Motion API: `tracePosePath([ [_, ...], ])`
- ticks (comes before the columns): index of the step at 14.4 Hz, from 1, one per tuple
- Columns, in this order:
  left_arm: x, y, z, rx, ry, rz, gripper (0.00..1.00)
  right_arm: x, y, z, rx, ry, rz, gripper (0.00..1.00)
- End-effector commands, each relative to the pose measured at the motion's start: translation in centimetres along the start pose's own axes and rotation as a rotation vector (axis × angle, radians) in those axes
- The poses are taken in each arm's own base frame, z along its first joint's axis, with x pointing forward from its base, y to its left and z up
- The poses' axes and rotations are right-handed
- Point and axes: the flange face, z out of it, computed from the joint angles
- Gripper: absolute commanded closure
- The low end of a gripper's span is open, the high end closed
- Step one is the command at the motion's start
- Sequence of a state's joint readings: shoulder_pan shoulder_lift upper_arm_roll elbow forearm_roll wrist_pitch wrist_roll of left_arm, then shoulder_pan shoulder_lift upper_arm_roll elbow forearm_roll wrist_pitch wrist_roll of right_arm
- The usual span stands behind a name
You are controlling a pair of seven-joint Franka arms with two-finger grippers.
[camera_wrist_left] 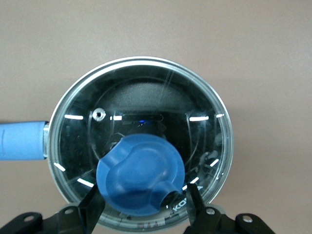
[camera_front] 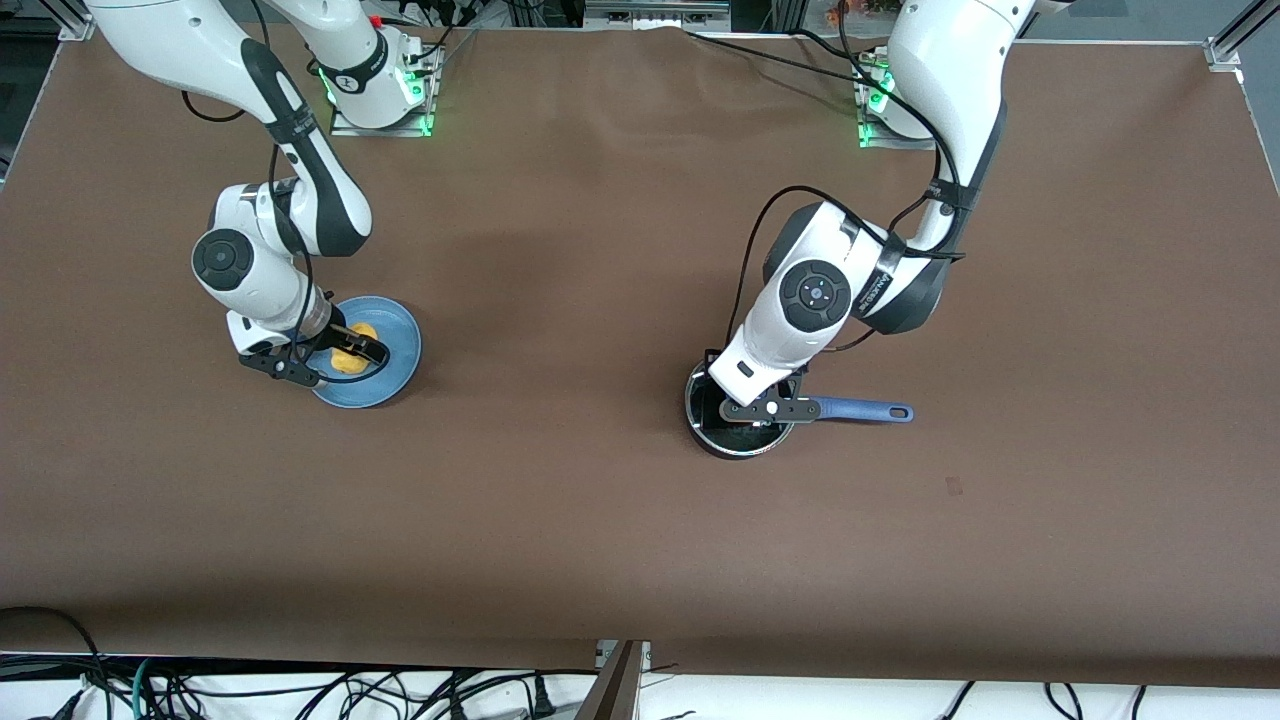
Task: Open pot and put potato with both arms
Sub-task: 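Lower the left gripper onto the lid knob while the right gripper descends to the potato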
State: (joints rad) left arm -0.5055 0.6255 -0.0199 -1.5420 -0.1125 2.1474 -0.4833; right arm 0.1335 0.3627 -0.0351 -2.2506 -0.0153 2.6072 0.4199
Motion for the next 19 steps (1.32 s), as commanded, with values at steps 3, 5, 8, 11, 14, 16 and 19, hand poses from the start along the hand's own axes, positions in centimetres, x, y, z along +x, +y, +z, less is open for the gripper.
tracePosePath([
  [3, 1.1, 0.4, 0.3, 0.075, 0.055, 0.065, 0.22, -0.3, 0.2, 0.7, 0.007, 0.012, 0.005, 0.01],
  [5, 1.2, 0.3, 0.6, 0.118, 0.074, 0.096, 0.22, -0.3, 0.3, 1.0, 0.009, 0.018, 0.000, 0.01],
  [8, 1.4, 0.6, 0.6, 0.129, 0.086, 0.109, 0.21, -0.4, 0.4, 1.2, 0.007, 0.015, 0.001, 0.10],
  [11, 1.2, 0.9, 0.6, 0.142, 0.093, 0.124, 0.18, -0.4, 0.4, 1.2, 0.007, 0.014, 0.000, 0.25],
  [14, 1.3, 0.8, 0.5, 0.158, 0.104, 0.135, 0.21, -0.4, 0.4, 1.2, 0.006, 0.011, -0.002, 0.30],
  [16, 1.3, 1.0, 0.4, 0.156, 0.106, 0.135, 0.23, -0.4, 0.4, 1.1, 0.006, 0.011, -0.002, 0.33],
  [19, 1.5, 1.2, -0.1, 0.152, 0.116, 0.135, 0.26, -0.4, 0.4, 1.0, 0.006, 0.011, -0.003, 0.33],
])
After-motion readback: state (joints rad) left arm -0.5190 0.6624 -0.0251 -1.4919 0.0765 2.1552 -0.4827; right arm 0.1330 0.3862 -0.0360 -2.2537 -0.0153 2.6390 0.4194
